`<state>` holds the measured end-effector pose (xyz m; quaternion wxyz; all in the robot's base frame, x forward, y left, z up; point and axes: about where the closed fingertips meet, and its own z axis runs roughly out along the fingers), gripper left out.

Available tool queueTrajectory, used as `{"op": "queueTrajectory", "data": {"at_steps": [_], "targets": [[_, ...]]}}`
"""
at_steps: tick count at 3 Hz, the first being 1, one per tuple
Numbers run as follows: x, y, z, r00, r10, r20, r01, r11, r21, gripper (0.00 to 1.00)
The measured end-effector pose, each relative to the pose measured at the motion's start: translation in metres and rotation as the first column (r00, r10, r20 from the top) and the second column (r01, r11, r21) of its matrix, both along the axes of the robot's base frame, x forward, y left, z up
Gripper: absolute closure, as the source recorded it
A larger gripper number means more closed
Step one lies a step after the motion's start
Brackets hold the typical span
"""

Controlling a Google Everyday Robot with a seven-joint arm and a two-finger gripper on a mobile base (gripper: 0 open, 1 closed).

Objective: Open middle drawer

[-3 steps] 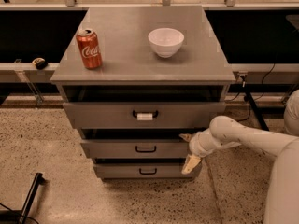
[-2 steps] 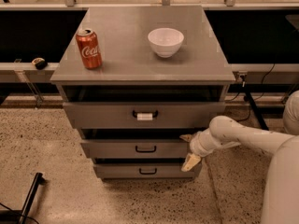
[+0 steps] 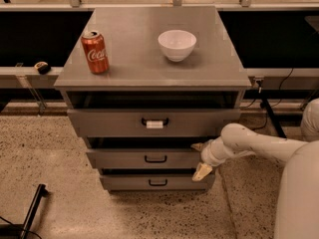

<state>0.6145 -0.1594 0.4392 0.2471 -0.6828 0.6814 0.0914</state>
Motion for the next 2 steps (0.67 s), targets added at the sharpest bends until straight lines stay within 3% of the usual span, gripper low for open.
{"op": "queueTrajectory", "data": {"at_steps": [1,2], "targets": [[-0.0007,0.0016,-0.0013,1.0,0.002,-0.002,-0.002,1.0,0.0,0.29],[-0.0103,0.0107,-0.0068,0.9995,0.024,-0.019,-0.024,1.0,0.004,0.28]]}}
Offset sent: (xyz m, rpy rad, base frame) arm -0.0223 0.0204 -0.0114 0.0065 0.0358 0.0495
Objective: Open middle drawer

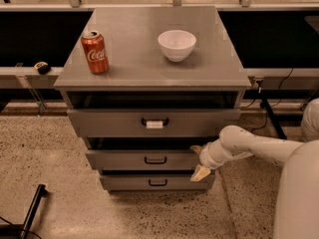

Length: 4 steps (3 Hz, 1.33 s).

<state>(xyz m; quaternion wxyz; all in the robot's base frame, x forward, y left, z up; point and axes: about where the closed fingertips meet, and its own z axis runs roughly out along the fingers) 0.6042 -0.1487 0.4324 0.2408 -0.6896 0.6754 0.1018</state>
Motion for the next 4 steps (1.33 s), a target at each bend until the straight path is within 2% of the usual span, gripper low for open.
{"op": "queueTrajectory", "data": {"at_steps": [1,2,3,4], "targets": [[-0.017,0.014,-0.004,0.9989,0.041,-0.025,-0.041,0.999,0.007,0.26],[-0.019,0.015,-0.001,0.9986,0.045,-0.026,-0.045,0.999,0.009,0.25],[-0.061,0.033,0.013,0.9922,0.116,-0.046,-0.115,0.993,0.026,0.24],[-0.092,0.041,0.012,0.9847,0.147,-0.093,-0.146,0.989,0.023,0.24]]}}
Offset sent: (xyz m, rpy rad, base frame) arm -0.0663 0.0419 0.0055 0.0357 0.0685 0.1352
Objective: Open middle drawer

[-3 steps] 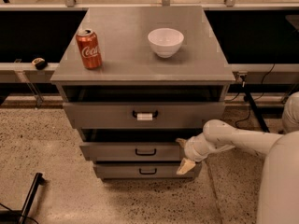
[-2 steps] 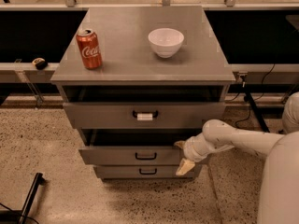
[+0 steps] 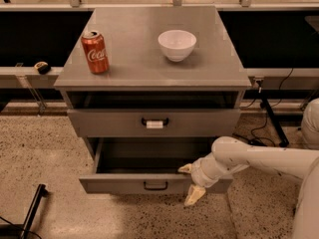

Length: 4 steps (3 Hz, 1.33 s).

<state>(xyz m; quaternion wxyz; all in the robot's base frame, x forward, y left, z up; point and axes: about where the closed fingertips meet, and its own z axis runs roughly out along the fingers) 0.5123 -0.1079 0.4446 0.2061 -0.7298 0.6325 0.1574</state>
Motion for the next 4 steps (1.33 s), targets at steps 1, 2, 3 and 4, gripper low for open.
{"op": "queueTrajectory", "data": {"at_steps": [1,2,3,4], "targets": [[-0.033,-0.001,0.003,0.9985,0.004,-0.054,-0.005,1.0,-0.006,0.25],[-0.055,-0.002,0.014,0.9971,0.0,-0.076,0.0,1.0,-0.001,0.24],[-0.053,-0.004,0.035,0.9995,-0.001,-0.03,0.001,1.0,0.0,0.23],[-0.024,-0.005,0.05,0.9993,-0.008,0.037,0.008,1.0,0.002,0.26]]}}
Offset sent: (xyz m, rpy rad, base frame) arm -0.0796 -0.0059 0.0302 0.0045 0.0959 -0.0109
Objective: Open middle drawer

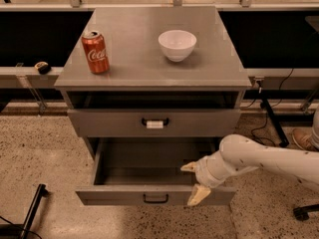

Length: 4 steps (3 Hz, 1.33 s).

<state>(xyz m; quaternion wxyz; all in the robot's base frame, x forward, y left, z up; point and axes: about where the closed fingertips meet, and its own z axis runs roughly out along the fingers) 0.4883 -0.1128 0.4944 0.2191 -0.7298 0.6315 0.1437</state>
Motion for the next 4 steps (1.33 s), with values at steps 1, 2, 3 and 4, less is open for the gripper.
{"op": "queueTrajectory", "data": {"at_steps": [1,2,3,4], "targets": [[0.045,-0.001,0.0,0.9991,-0.028,0.033,0.027,1.0,0.009,0.44],[0.082,-0.001,-0.009,0.9982,-0.053,0.029,0.052,0.998,0.026,0.67],[0.099,-0.002,-0.04,0.9965,-0.084,-0.003,0.084,0.996,0.004,0.87],[0.095,-0.003,-0.079,0.9941,-0.097,-0.048,0.095,0.994,-0.046,1.0]]}}
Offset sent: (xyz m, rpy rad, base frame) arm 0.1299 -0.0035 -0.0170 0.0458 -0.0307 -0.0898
